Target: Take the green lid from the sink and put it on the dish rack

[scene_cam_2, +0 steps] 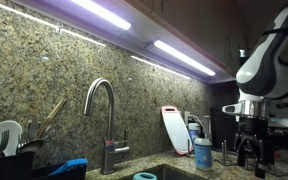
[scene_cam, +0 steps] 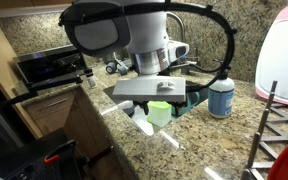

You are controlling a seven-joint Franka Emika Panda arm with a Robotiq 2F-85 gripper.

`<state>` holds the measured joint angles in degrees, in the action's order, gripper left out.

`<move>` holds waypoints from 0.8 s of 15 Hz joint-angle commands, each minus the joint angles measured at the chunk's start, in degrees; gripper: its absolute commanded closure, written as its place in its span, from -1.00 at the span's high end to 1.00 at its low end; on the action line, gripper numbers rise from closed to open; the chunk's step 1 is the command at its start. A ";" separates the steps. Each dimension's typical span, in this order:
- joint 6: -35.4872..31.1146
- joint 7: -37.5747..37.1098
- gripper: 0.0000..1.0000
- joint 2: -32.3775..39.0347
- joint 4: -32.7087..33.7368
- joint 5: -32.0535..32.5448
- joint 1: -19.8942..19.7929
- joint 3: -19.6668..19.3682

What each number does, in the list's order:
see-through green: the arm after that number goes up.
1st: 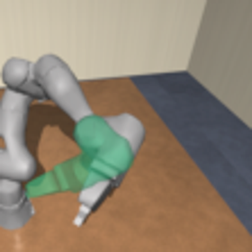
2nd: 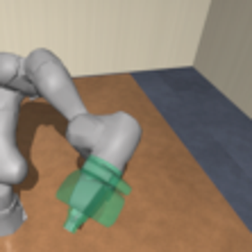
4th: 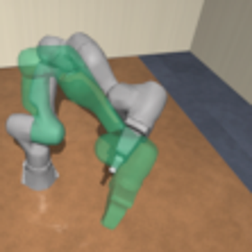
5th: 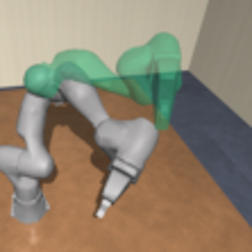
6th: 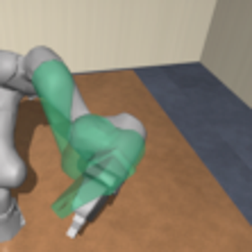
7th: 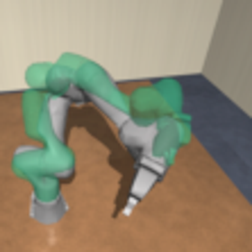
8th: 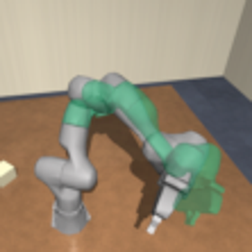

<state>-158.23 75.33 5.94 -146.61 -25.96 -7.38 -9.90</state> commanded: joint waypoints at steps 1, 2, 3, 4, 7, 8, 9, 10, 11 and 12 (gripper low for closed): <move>-4.61 3.12 1.00 -1.99 -4.37 -4.53 1.50 3.16; -5.22 5.06 1.00 -2.37 -4.89 -8.44 1.48 4.87; -2.73 7.30 1.00 -2.94 -4.67 -13.78 1.16 6.63; -0.35 9.21 1.00 -3.26 -4.59 -17.70 1.03 7.75; 5.92 17.62 1.00 -4.65 -3.69 -33.12 0.14 10.24; 7.90 19.56 1.00 -4.98 -3.52 -36.64 -0.01 10.15; 9.16 22.27 1.00 -5.43 -3.44 -40.52 -0.08 9.93; 10.61 23.93 1.00 -5.73 -3.34 -43.05 -0.22 9.41; 11.12 26.81 1.00 -6.14 -3.15 -46.39 -0.39 9.11; 11.03 27.38 1.00 -5.95 -2.87 -47.34 -0.57 8.74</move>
<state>-149.67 98.26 1.97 -149.60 -68.26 -6.72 -0.23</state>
